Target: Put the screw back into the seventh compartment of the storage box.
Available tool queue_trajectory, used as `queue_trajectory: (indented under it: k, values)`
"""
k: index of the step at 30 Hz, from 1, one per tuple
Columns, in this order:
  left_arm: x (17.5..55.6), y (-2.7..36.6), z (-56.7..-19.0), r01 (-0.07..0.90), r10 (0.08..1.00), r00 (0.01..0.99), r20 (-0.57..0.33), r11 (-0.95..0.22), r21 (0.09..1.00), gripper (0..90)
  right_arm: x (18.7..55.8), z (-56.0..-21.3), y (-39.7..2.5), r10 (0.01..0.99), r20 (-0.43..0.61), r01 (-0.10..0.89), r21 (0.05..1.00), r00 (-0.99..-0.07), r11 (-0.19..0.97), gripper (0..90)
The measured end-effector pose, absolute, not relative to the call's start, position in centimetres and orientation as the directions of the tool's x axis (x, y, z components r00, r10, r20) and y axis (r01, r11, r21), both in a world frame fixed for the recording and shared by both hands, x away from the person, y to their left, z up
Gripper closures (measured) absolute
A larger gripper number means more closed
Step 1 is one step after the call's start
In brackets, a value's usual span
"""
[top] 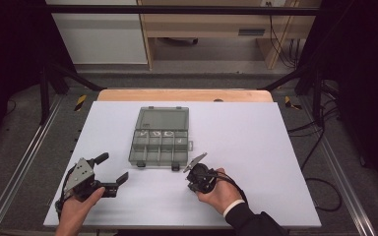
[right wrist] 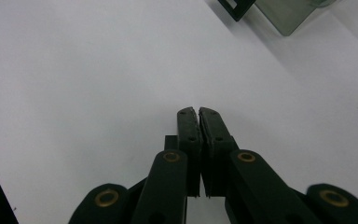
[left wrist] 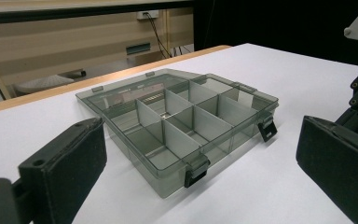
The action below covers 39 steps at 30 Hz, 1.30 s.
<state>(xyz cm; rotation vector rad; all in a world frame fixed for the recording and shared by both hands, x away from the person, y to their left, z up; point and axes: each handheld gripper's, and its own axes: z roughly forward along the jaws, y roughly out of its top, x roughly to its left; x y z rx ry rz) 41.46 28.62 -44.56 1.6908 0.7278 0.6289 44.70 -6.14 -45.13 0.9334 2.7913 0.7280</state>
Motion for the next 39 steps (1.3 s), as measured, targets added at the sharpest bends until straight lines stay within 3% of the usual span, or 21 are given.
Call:
queue_trajectory:
  k: [39]
  values:
    - [41.5,28.6,-44.6,0.144,0.745,0.667,0.032,-0.171,0.975,1.4,48.4,-39.6,-3.9,0.603,-0.008,0.461,0.636,-0.798,0.619,87.6]
